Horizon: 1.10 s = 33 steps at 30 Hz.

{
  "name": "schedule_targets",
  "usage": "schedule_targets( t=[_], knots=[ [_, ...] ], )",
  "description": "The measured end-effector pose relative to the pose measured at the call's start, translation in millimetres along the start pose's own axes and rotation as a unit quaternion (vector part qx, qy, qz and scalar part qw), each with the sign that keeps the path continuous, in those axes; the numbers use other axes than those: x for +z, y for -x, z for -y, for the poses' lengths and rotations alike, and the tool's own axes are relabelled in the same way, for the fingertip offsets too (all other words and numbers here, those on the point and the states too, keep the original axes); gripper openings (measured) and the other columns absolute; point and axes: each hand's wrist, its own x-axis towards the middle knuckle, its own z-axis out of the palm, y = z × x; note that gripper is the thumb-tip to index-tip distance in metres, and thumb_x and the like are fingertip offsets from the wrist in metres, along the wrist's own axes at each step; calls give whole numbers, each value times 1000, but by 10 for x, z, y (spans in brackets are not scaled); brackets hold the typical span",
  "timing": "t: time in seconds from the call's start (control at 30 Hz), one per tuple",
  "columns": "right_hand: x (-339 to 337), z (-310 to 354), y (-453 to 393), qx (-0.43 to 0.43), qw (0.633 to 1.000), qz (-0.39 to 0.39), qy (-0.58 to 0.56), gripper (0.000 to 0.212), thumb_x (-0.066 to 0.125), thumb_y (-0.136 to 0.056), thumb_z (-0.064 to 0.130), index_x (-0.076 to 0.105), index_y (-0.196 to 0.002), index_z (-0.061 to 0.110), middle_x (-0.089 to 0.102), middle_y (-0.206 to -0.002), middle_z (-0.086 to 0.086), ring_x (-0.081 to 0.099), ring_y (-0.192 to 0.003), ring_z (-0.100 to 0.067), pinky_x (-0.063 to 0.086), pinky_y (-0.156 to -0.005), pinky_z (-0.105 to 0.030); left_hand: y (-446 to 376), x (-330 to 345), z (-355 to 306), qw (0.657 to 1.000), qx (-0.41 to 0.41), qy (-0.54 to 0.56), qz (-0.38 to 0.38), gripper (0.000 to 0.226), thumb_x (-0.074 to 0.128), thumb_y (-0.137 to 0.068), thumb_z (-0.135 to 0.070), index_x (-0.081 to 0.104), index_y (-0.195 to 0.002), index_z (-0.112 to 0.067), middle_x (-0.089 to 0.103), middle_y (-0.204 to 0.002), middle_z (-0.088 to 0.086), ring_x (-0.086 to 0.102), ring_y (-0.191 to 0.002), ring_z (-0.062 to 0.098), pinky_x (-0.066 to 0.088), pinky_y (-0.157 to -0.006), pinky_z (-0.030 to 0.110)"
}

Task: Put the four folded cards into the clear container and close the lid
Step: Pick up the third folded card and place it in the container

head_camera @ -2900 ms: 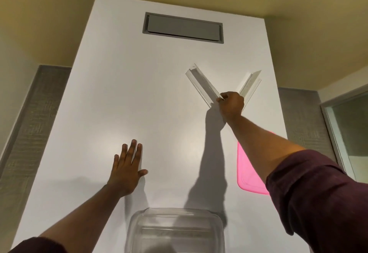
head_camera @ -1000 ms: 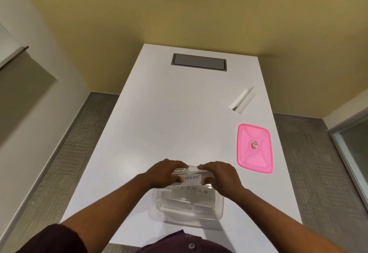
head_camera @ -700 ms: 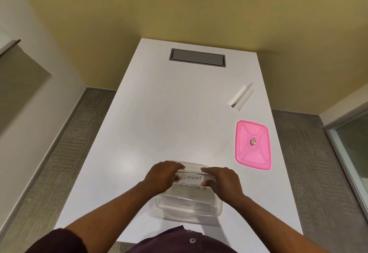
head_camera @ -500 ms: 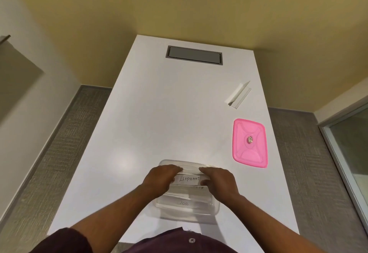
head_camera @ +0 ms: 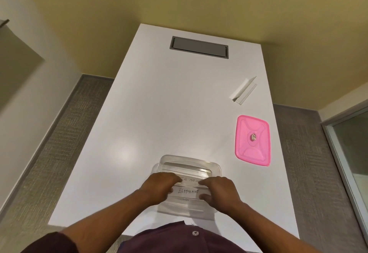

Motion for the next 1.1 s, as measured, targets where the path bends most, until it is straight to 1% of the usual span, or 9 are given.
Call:
schedule_targets(
  t=[0.13,0.27,0.37,0.5,0.63,0.83,1.0,1.07,1.1],
  knots=[
    [63,49,-80,-2,999,31,23,50,66,-85,48,62,-133,33,69,-130,4,64,-116,-24,49,-94,-36,-31,90,-37,999,-20,-22,25,47,59,-89,-13,51,-134,-24,60,-134,-1,56,-121,21,45,-94,33],
    [167,85,-117,-9,998,53,34,46,63,-82,38,65,-126,28,71,-124,-1,66,-110,-27,53,-91,-38,-61,135,-63,997,-34,-47,47,46,57,-88,-7,51,-131,-22,61,-131,3,57,-119,25,48,-93,38],
    [245,91,-132,-10,998,55,37,42,63,-80,30,68,-122,25,72,-120,-2,67,-106,-29,55,-89,-39,-79,162,-67,997,-42,-51,52,45,58,-88,-7,51,-130,-22,60,-130,4,56,-119,26,47,-93,38],
    [303,78,-130,-14,997,57,45,40,65,-84,26,69,-124,24,71,-122,-4,67,-107,-30,54,-90,-39,-70,207,-67,996,-48,-59,55,43,60,-88,-7,51,-128,-21,61,-128,4,58,-115,26,47,-91,37],
    [364,53,-121,-31,994,57,84,30,70,-84,27,70,-114,20,73,-113,-5,69,-97,-31,56,-83,-39,-48,230,-78,995,-50,-58,59,39,63,-87,-10,53,-124,-19,61,-125,5,58,-113,27,47,-90,37],
    [365,24,-162,-50,992,57,97,30,74,-82,26,69,-109,17,73,-106,-4,70,-92,-31,57,-78,-40,-7,257,-76,996,-45,-58,52,39,61,-86,-9,53,-123,-17,61,-123,5,59,-110,28,48,-86,37],
    [400,21,-176,-53,993,53,91,32,72,-82,26,67,-112,17,72,-109,-4,69,-93,-31,58,-80,-41,4,271,-92,995,-42,-72,57,37,61,-86,-8,53,-121,-17,61,-120,4,60,-107,27,52,-84,40],
    [382,14,-177,-58,994,43,81,36,71,-82,31,66,-115,20,70,-112,-3,68,-97,-30,57,-81,-40,-13,258,-109,994,-42,-76,68,35,63,-86,-13,53,-119,-17,61,-119,4,59,-108,27,52,-83,42],
    [355,6,-175,-60,996,36,63,39,71,-82,37,65,-118,22,70,-115,-1,67,-101,-29,56,-82,-40,-24,241,-121,994,-39,-80,71,35,65,-86,-17,54,-119,-17,61,-120,3,59,-108,27,52,-84,42]
  ],
)
